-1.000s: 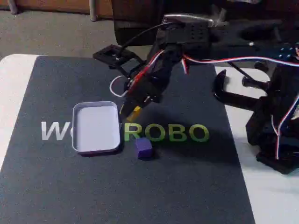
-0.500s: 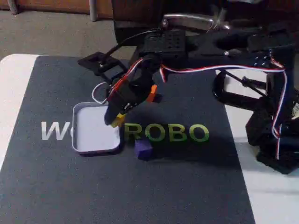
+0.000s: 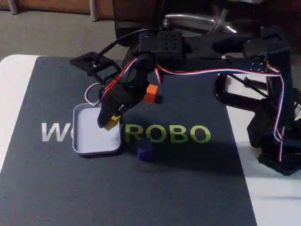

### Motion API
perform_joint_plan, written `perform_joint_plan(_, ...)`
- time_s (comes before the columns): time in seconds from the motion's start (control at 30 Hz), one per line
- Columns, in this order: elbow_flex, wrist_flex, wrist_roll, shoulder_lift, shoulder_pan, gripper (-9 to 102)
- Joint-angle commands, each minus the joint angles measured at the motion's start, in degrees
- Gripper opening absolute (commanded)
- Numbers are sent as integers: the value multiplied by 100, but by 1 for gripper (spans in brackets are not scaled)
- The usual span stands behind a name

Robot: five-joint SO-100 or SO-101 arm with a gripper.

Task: Move blocks one by one until all three blocks are in the tray.

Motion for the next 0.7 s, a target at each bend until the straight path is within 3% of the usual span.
perform_joint_plan(0.0,-281,26,26,44,-35,-8)
perform_joint_plan(0.13,-360,26,26,-35,-44,-8)
perform_joint_plan(0.27,-422,26,9,-88,-26,11)
perform_joint_plan(0.43,-457,26,-9,-141,-26,23)
perform_joint_plan(0.67,-475,97,-141,-141,9,27)
